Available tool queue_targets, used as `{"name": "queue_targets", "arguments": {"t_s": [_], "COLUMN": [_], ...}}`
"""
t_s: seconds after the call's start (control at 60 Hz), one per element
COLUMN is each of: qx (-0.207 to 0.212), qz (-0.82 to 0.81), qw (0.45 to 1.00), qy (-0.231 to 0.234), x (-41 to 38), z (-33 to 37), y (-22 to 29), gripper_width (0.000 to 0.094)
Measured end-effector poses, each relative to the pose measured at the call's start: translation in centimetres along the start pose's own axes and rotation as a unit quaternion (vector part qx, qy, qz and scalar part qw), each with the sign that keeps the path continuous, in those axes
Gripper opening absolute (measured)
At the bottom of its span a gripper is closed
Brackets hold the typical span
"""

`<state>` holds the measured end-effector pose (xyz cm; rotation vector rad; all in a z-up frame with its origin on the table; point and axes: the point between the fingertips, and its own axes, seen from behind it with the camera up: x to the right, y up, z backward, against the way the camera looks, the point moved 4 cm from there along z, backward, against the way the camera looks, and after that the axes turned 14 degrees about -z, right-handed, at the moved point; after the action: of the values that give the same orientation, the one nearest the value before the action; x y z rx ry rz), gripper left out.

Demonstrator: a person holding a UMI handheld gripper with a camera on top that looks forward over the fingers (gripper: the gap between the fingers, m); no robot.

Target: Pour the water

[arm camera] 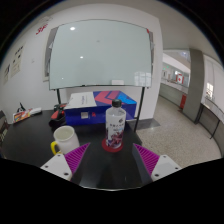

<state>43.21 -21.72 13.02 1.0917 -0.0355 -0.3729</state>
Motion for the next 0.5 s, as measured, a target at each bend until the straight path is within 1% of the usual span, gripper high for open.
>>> {"name": "queue_targets", "arguments": {"t_s": [0.1,0.267,0.4,0.5], "qx": [0.003,0.000,0.003,0.005], "qz": [0.008,0.023,0.034,0.039], "qw": [1.000,1.000,0.999,0.999], "qy": [-0.009,0.000,-0.001,-0.001], "x": [-0.7,-2.3,-2.6,-2.5], "z": [6.2,15.5,20.0,22.0], "y": [-1.2,-3.4,-4.7,-5.1], "gripper_width": [0.0844,0.0843,0.0840,0.0843]}}
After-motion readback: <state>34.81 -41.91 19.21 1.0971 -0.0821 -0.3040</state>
